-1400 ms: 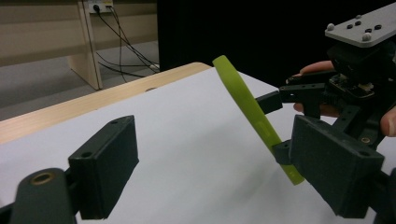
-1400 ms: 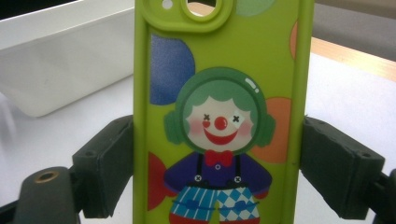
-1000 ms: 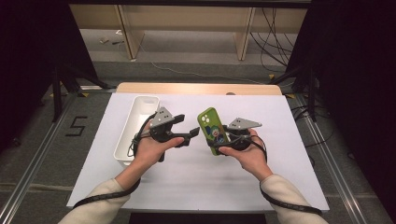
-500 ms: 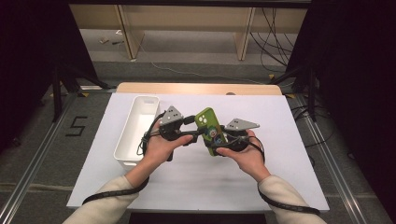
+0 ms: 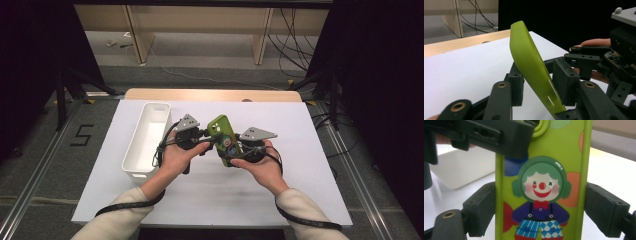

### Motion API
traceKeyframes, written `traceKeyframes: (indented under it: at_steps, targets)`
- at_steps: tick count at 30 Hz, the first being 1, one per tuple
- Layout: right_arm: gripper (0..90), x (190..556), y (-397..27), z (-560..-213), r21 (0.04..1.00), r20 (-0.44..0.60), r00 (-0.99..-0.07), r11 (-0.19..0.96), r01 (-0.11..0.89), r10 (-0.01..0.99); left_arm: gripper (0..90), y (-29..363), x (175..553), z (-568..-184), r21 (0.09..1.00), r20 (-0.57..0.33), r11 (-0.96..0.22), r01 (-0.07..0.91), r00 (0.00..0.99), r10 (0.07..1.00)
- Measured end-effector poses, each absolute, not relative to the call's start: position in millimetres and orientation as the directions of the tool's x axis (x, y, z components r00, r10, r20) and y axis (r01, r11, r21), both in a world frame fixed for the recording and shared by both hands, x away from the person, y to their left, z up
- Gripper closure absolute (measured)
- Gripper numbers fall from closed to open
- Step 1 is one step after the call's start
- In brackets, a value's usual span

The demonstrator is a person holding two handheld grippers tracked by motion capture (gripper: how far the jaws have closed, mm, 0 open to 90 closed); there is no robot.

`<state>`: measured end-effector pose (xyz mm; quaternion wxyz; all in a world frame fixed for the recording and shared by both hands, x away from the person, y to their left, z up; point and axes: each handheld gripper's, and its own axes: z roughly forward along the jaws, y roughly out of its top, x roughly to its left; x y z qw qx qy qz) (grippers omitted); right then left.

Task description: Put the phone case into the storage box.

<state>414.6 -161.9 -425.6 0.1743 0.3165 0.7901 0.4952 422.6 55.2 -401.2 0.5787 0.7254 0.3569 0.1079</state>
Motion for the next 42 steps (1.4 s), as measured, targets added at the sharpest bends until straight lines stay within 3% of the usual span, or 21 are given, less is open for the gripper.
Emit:
traceKeyframes:
  at_steps: [7, 16, 42]
  targets:
    - [16.9, 414, -160, -427, 0.892, 0.023, -0.741, 0.321, 0.319, 0.671, 69.4, 56, 424, -402, 0.902, -0.316, -0.047, 0.43, 0.728, 0.608]
    - [16.7, 414, -159, -429, 0.891, 0.016, -0.746, 0.329, 0.313, 0.666, 76.8, 53, 421, -401, 0.902, -0.328, -0.055, 0.429, 0.76, 0.561]
    - [7.8, 412, -162, -426, 0.899, 0.053, -0.8, 0.321, 0.299, 0.597, 77.2, 65, 425, -395, 0.925, -0.258, -0.101, 0.367, 0.798, 0.544]
